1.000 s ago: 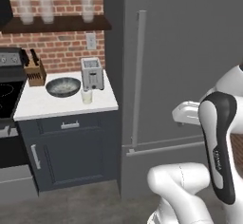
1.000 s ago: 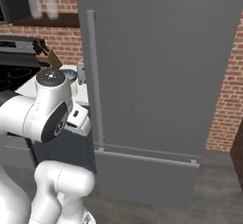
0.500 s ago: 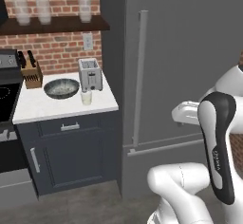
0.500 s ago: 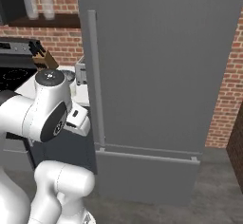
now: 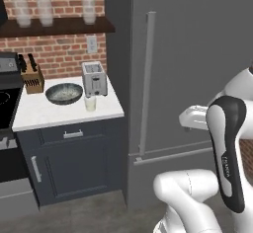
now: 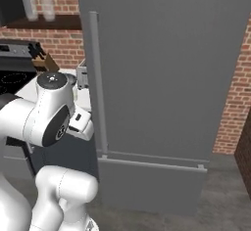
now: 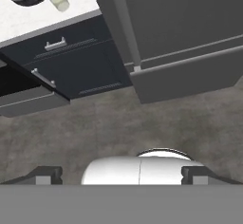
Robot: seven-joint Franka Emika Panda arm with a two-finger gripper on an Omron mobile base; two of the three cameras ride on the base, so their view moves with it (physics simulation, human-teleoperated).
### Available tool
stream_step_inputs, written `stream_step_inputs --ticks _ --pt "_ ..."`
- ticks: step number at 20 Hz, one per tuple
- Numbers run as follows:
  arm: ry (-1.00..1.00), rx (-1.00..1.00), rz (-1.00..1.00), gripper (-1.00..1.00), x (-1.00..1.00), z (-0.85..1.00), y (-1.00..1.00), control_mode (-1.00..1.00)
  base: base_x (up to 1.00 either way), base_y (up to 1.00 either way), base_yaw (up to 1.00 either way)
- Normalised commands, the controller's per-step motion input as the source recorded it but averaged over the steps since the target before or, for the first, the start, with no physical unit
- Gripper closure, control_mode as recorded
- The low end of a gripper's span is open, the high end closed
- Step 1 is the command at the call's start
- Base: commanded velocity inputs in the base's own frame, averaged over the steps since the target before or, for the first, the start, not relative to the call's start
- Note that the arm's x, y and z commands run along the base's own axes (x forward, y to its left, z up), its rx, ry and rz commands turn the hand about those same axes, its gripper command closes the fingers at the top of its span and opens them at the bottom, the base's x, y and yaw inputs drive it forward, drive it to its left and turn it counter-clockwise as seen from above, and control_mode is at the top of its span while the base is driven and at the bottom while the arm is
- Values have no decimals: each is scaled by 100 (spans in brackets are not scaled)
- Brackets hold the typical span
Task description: Grab a lemon wedge from the fridge and one ice cube from the ice bowl, and put them in the glass of lemonade.
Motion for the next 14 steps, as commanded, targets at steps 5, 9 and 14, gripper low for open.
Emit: stream_step_inputs --ticks 5,9,14 --pt "0 0 0 -100 0 0 0 100 27 0 -1" --pt "0 0 0 -100 0 0 0 100 48 0 -15" --pt "0 0 0 -100 0 0 0 100 16 -5 -11"
